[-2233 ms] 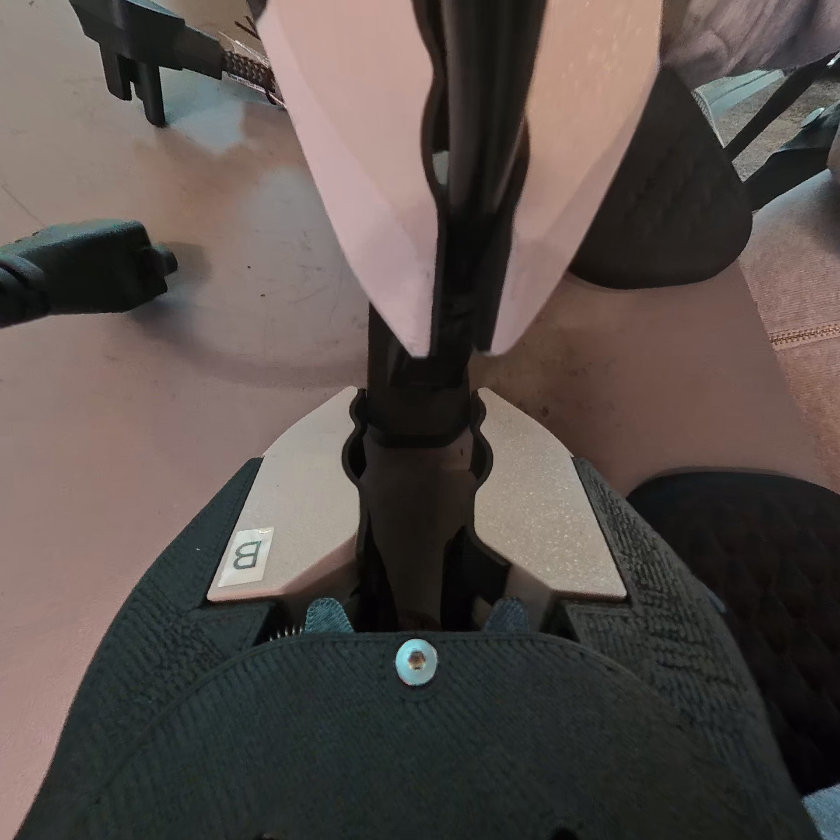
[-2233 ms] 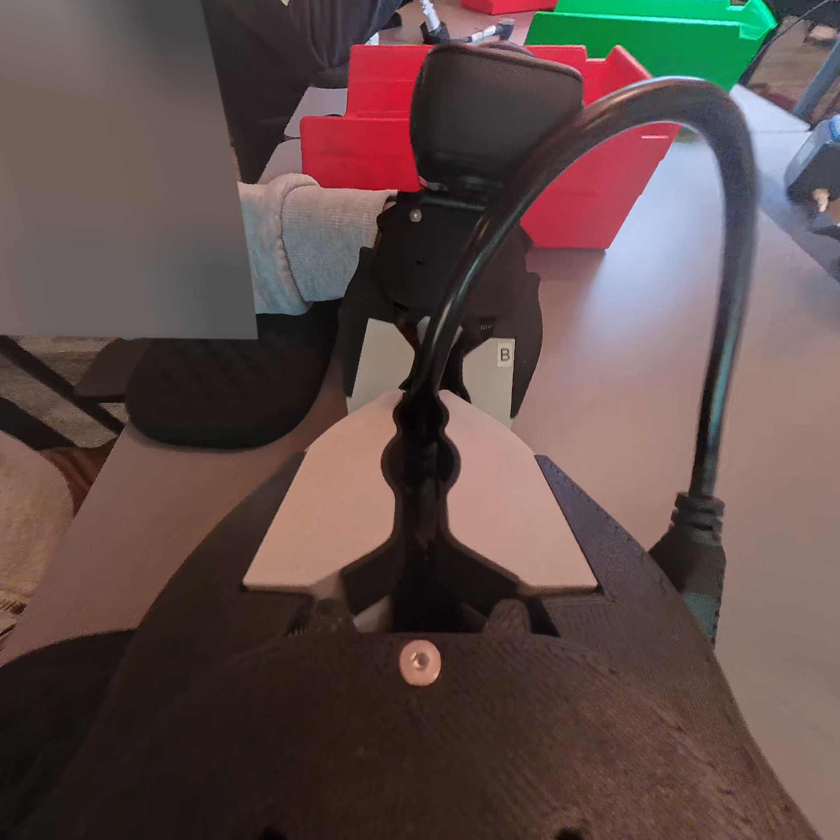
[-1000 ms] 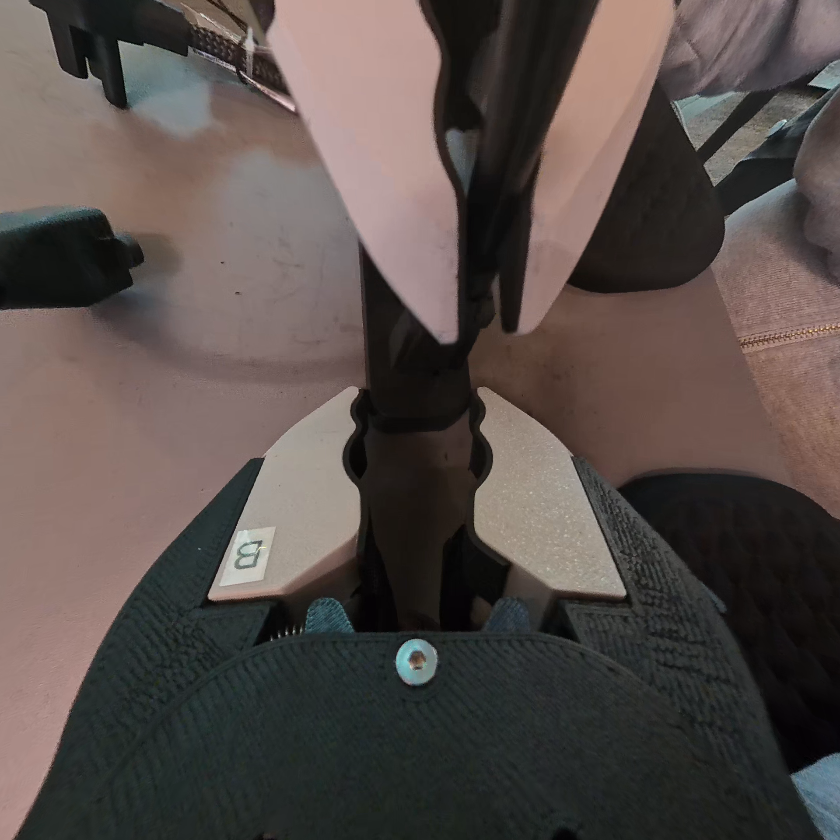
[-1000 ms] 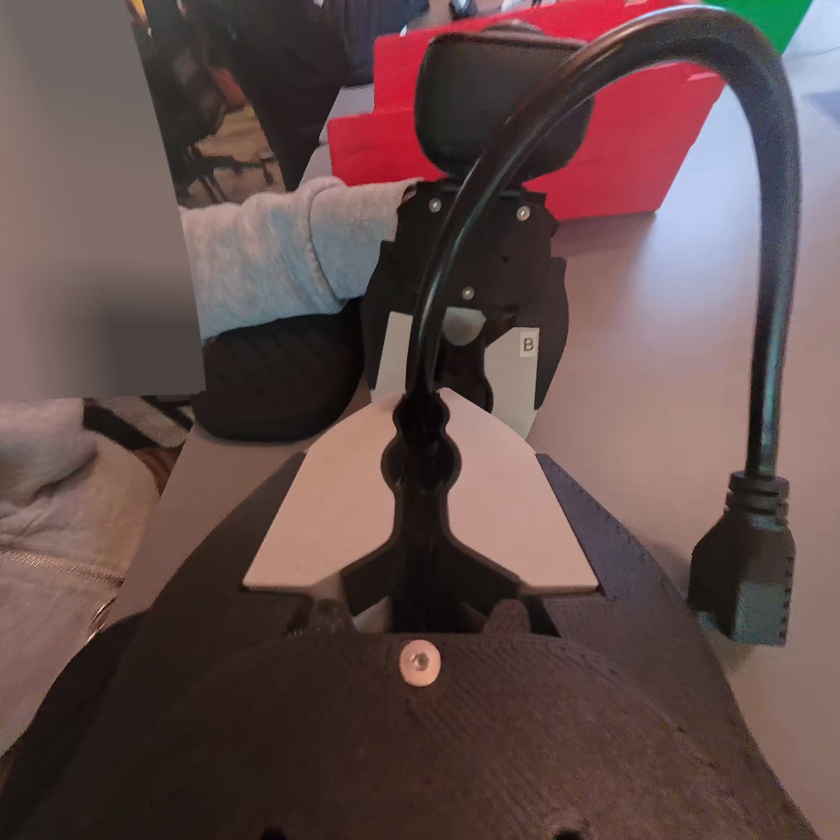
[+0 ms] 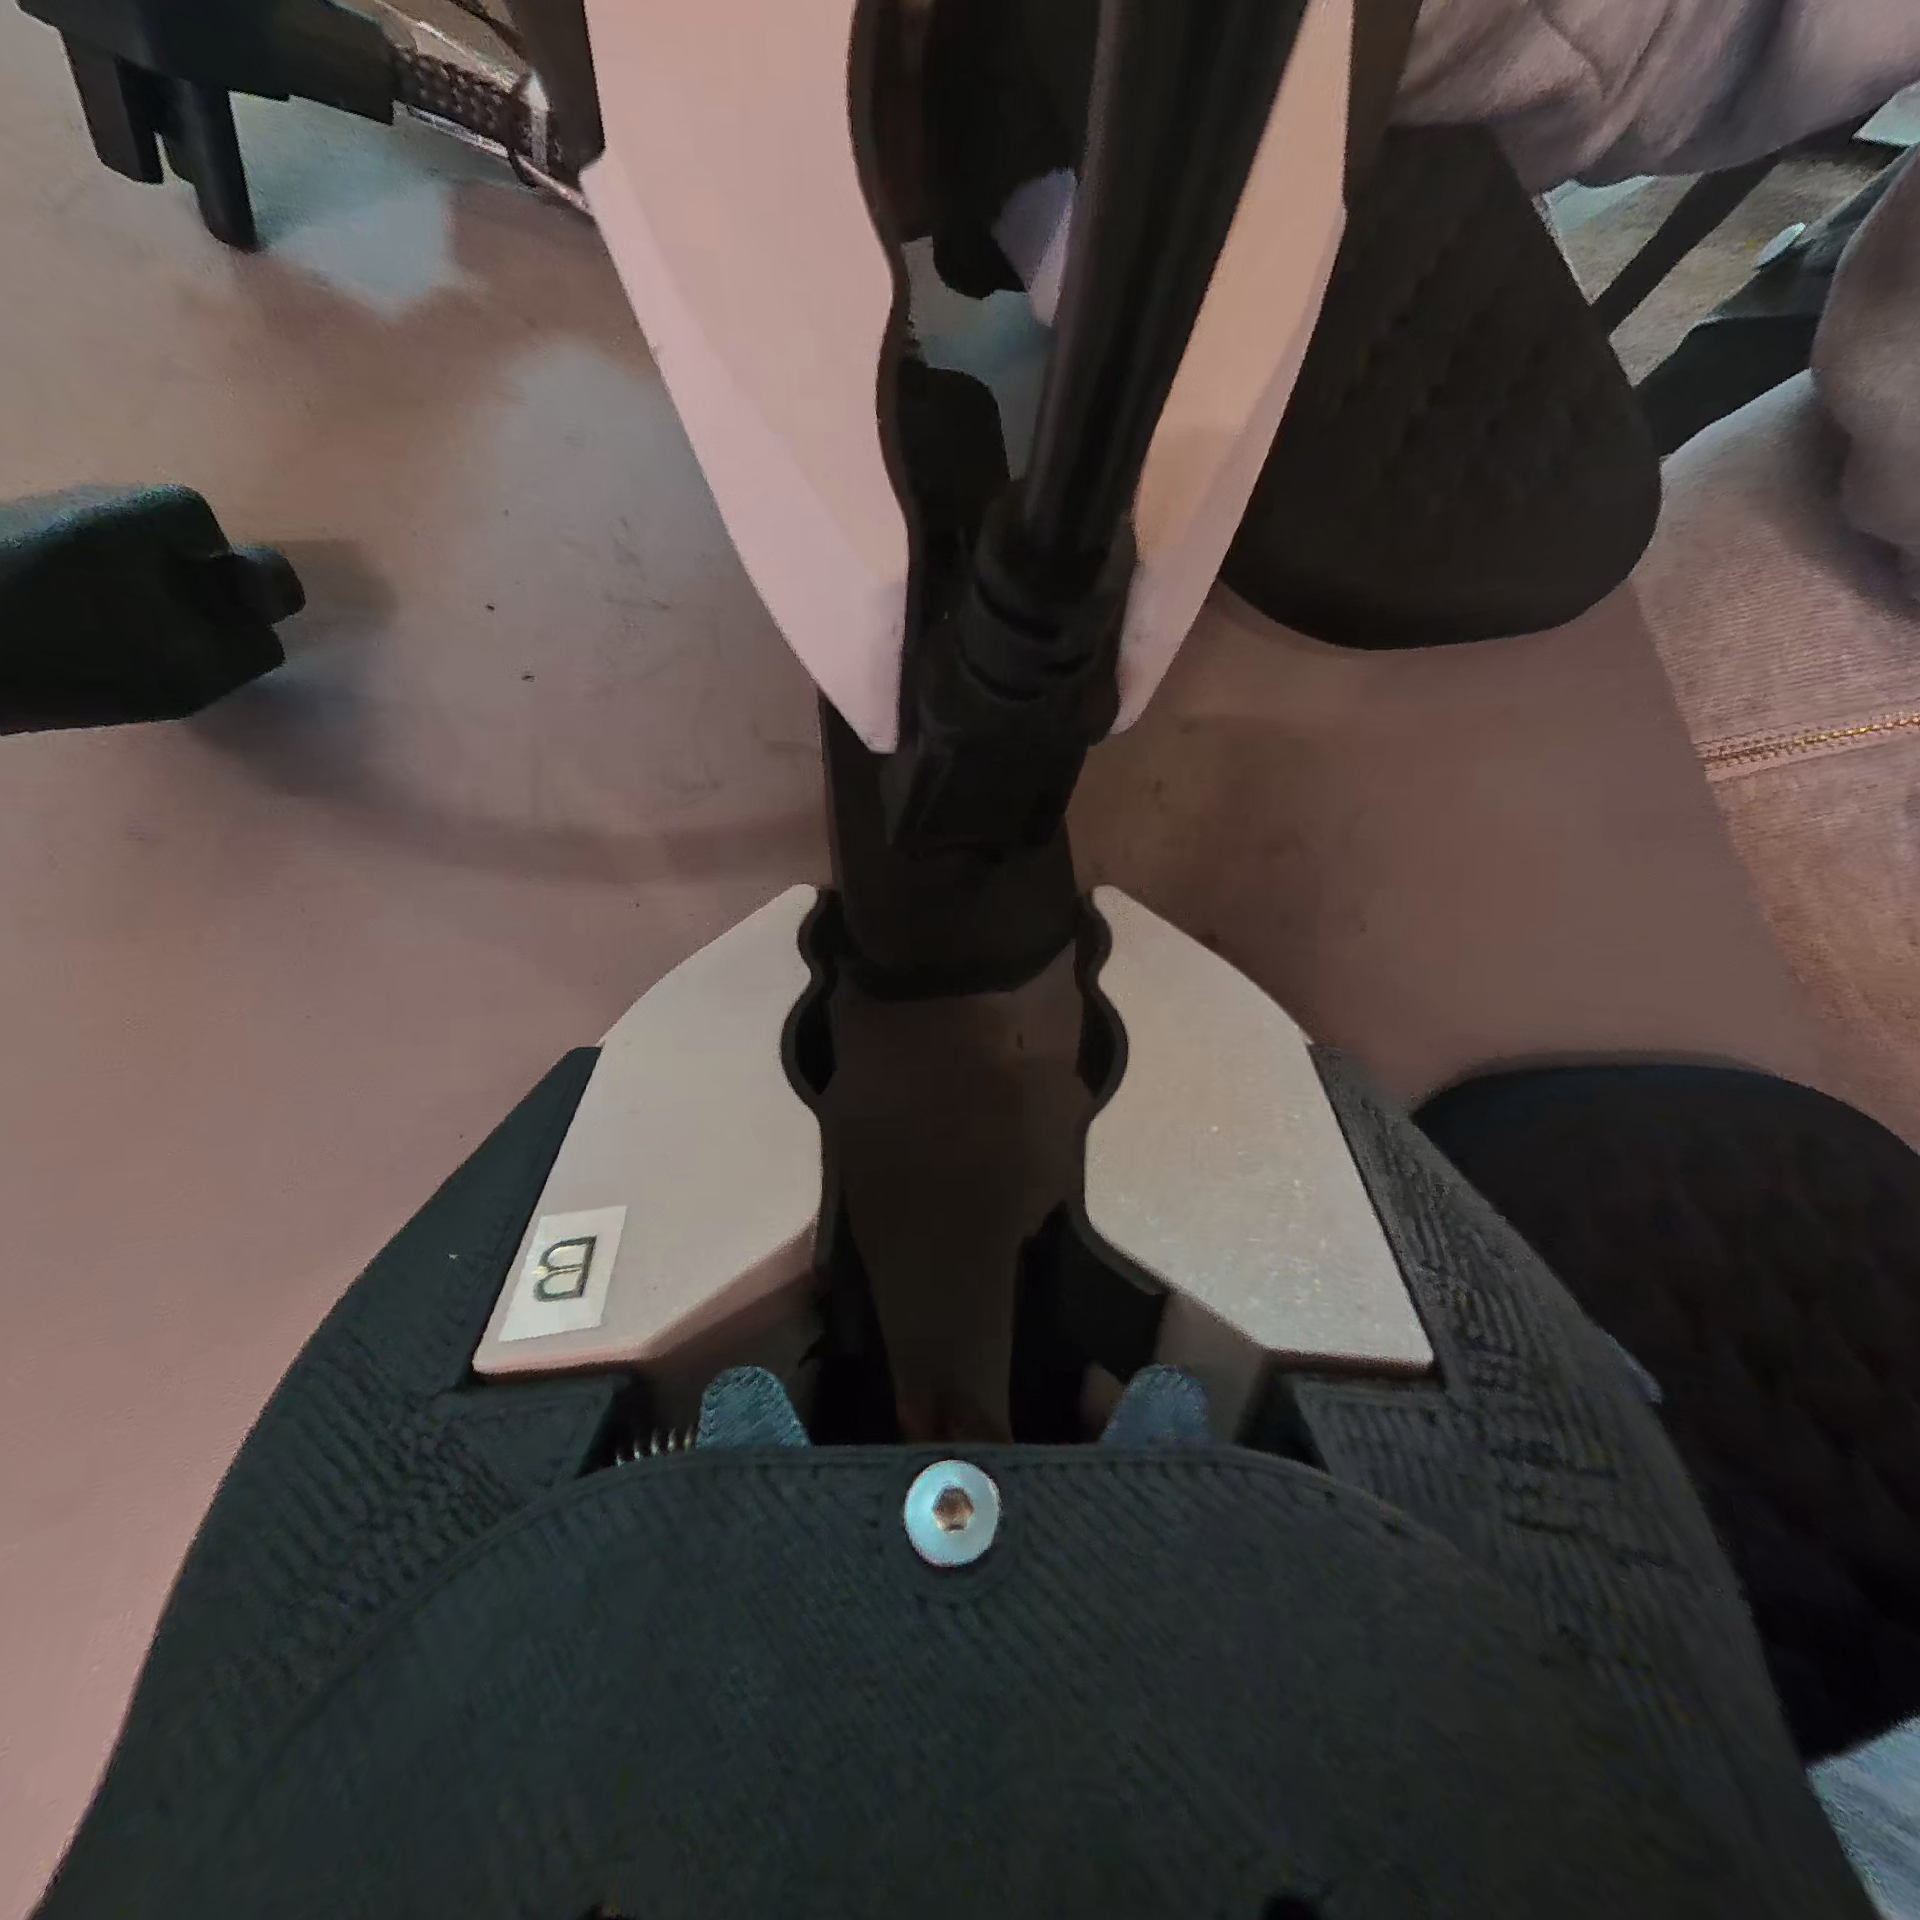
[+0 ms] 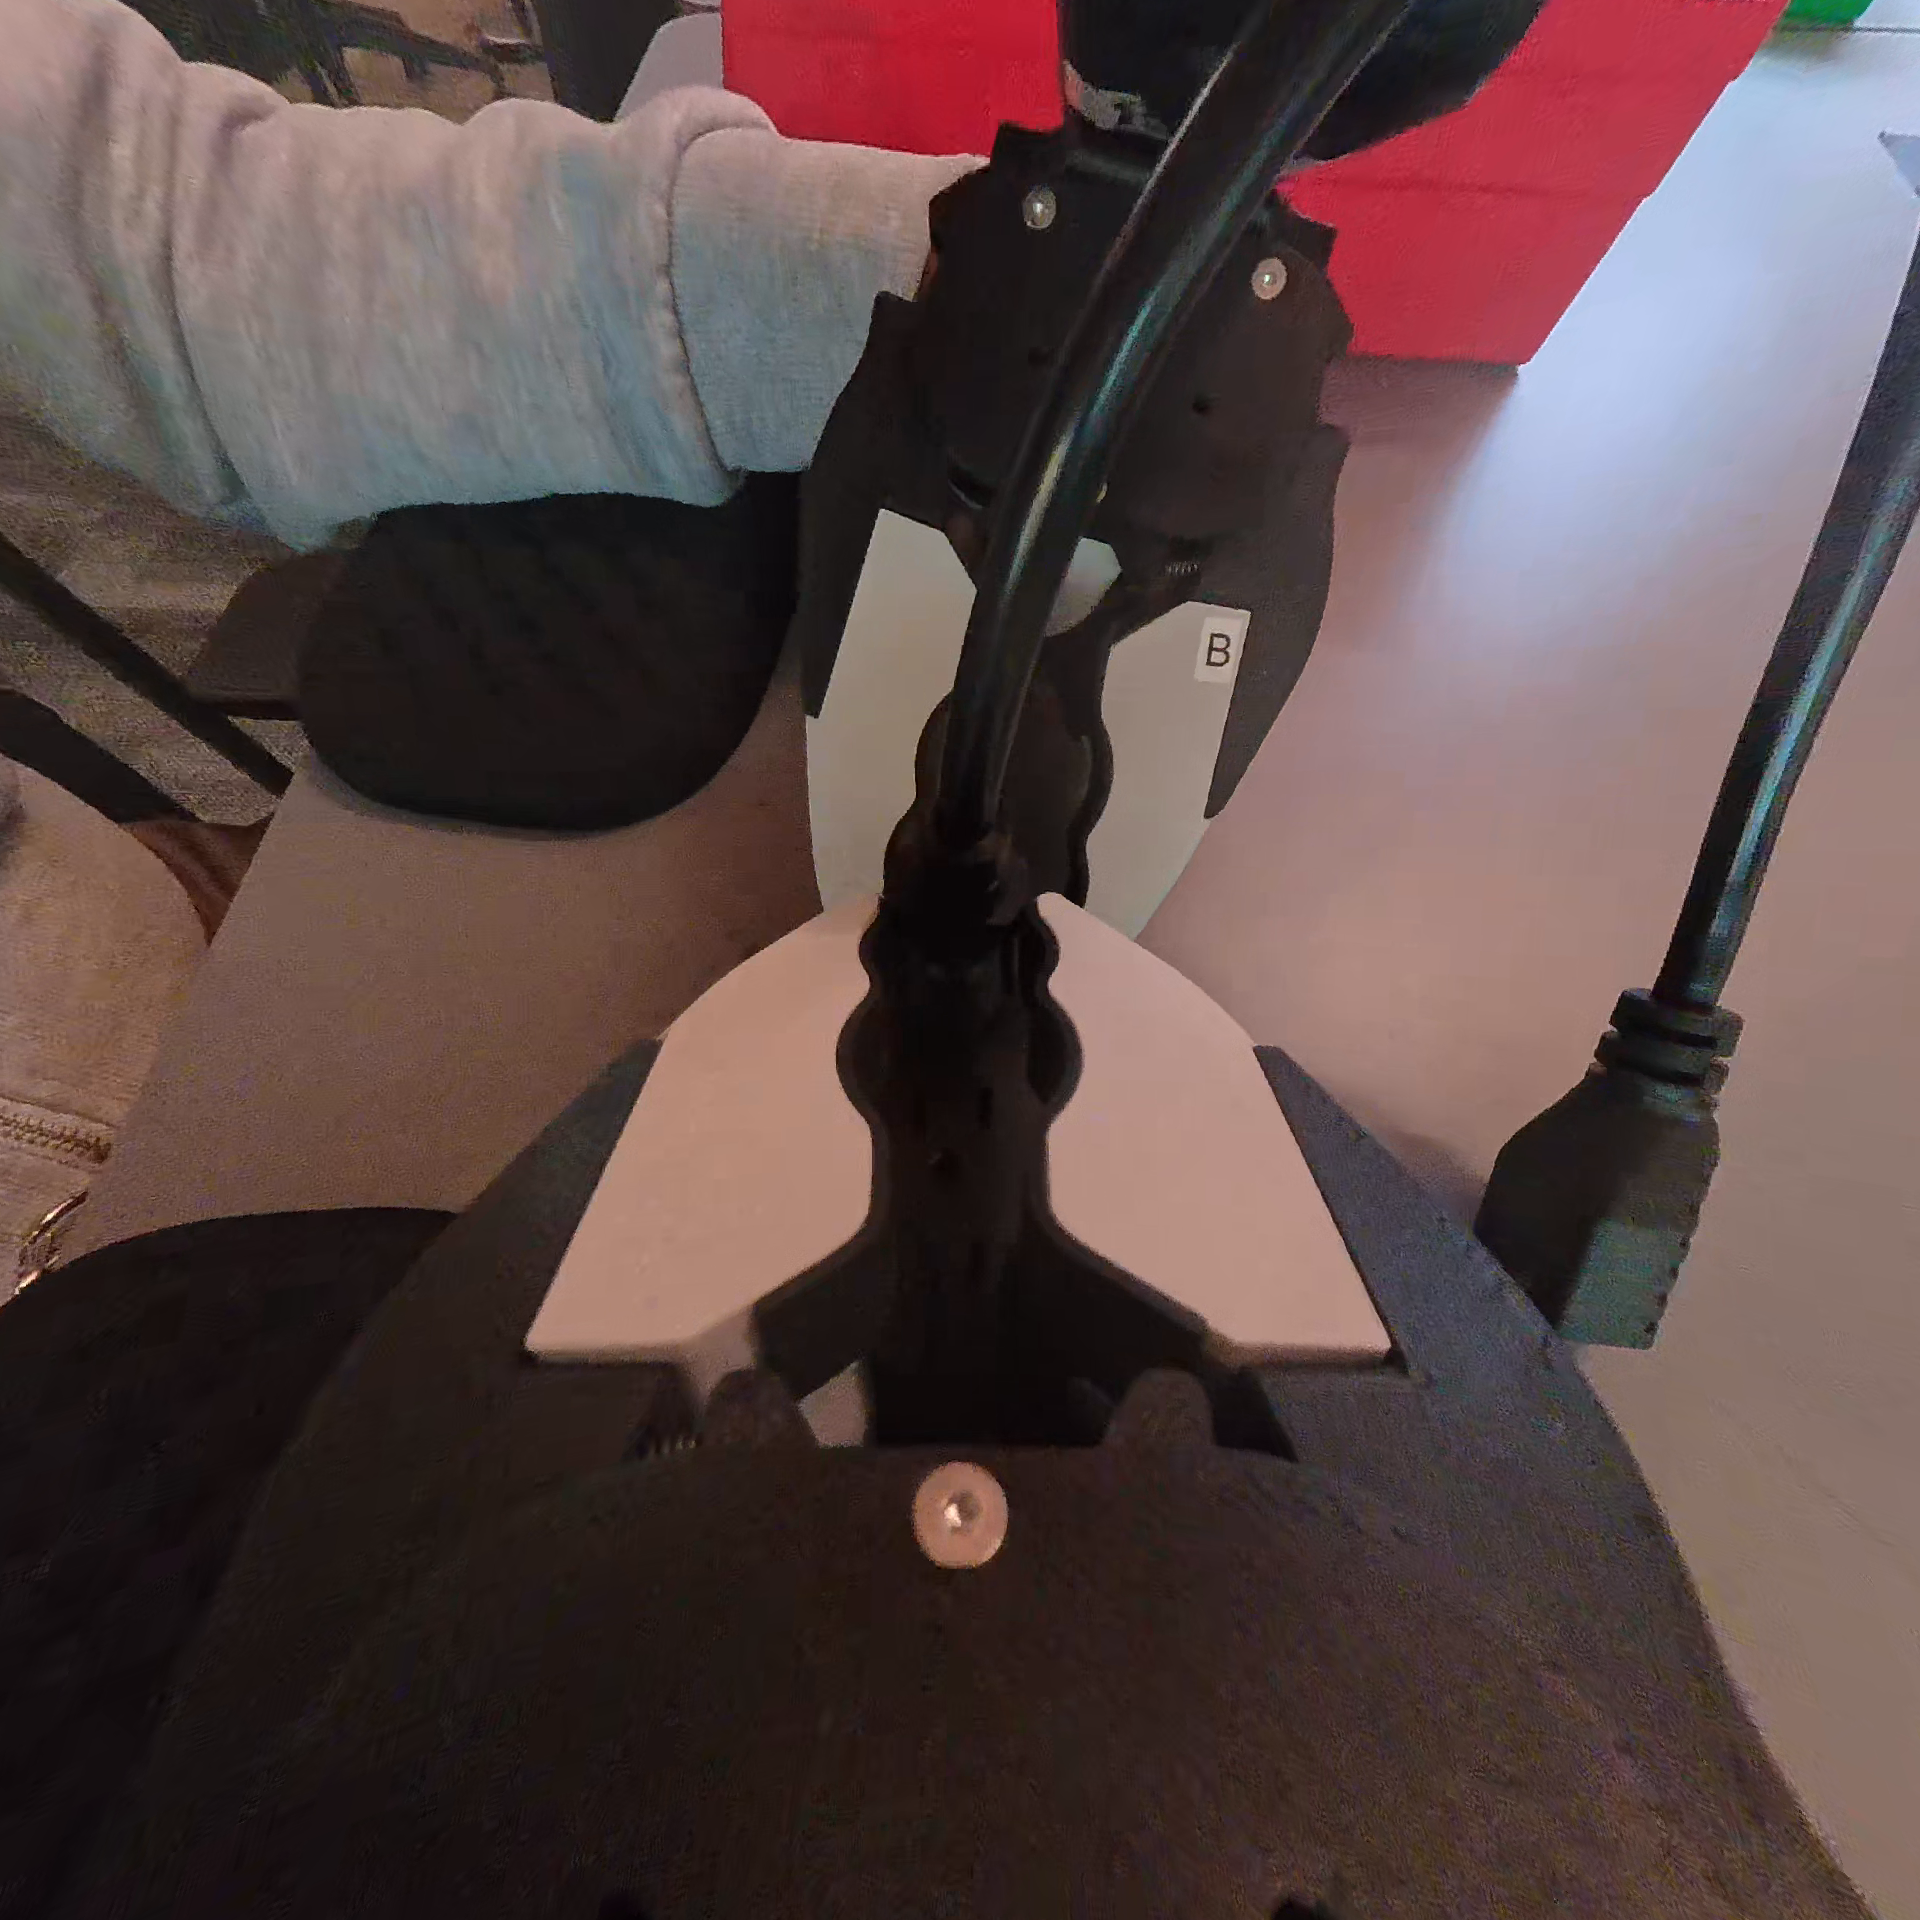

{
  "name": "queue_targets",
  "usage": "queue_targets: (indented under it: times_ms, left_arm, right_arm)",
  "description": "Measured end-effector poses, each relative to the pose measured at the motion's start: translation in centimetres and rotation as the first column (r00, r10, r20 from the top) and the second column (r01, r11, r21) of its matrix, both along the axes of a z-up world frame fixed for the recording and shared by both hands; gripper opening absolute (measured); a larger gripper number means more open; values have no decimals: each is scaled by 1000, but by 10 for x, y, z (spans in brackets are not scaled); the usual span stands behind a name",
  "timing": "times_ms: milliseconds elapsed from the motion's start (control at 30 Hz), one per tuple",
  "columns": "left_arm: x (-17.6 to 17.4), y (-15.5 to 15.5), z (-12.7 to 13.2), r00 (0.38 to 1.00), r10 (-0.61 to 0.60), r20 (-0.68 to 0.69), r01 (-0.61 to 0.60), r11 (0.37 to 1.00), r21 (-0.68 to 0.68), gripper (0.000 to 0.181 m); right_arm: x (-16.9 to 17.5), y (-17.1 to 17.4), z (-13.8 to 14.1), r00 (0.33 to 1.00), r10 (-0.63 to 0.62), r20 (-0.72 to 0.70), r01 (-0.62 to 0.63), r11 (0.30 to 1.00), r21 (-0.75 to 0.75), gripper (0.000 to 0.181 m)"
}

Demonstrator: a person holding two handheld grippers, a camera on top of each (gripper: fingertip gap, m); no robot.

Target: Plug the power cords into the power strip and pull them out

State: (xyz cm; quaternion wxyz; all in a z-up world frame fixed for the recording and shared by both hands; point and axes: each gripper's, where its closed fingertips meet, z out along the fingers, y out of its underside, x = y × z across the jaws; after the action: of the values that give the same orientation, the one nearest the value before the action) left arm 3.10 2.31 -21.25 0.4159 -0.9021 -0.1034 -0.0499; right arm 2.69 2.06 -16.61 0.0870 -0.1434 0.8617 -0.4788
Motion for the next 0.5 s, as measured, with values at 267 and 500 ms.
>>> queue_targets:
  times_ms: [267,500]
  left_arm:
    - [-1,1,0,1000,11,4,-11,1000,0,44]
    - [-1,2,0,1000,13,8,-13,1000,1,45]
  right_arm:
    - [0,0,-3,998,-45,-45,48,996,73,24]
    - [0,2,-18,994,-111,-25,114,964,240,28]
